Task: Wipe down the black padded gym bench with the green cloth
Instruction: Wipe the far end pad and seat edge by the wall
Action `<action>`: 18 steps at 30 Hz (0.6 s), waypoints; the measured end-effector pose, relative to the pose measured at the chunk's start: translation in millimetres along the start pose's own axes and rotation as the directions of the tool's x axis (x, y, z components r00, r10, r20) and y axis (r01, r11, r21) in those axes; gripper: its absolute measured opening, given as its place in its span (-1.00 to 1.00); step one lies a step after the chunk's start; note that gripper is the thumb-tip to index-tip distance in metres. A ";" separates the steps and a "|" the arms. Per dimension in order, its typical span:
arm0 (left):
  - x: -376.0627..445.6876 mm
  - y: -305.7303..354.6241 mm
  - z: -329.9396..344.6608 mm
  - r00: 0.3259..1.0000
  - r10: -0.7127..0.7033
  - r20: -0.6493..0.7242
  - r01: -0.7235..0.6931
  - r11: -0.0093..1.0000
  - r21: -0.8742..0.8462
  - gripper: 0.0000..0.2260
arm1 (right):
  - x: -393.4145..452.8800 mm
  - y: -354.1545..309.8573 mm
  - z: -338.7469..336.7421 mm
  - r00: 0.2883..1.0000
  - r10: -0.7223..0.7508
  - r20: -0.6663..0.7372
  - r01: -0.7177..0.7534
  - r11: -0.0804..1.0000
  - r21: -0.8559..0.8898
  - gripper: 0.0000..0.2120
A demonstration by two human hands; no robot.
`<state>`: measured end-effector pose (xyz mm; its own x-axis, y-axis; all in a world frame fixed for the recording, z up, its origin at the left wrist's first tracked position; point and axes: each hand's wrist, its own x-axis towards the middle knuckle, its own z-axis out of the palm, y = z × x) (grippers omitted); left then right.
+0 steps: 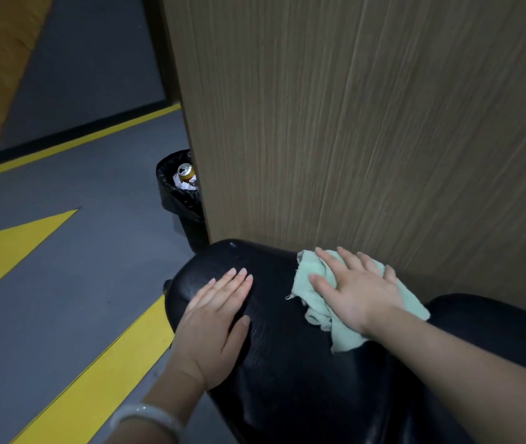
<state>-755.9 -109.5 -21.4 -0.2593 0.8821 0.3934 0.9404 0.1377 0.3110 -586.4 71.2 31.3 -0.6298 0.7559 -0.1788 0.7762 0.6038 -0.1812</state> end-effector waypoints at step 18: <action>-0.5 -1.1 0.4 1.000 -0.003 -0.011 0.002 1.000 -0.012 -0.52 | -22.5 -8.0 6.7 0.935 -0.356 0.001 0.354 0.930 -0.093 -0.35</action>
<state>-756.8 -110.0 -22.2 -0.2640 0.8768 0.4020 0.9372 0.1346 0.3219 -578.6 47.6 30.3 -0.8647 0.4914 -0.1037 0.5019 0.8532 -0.1418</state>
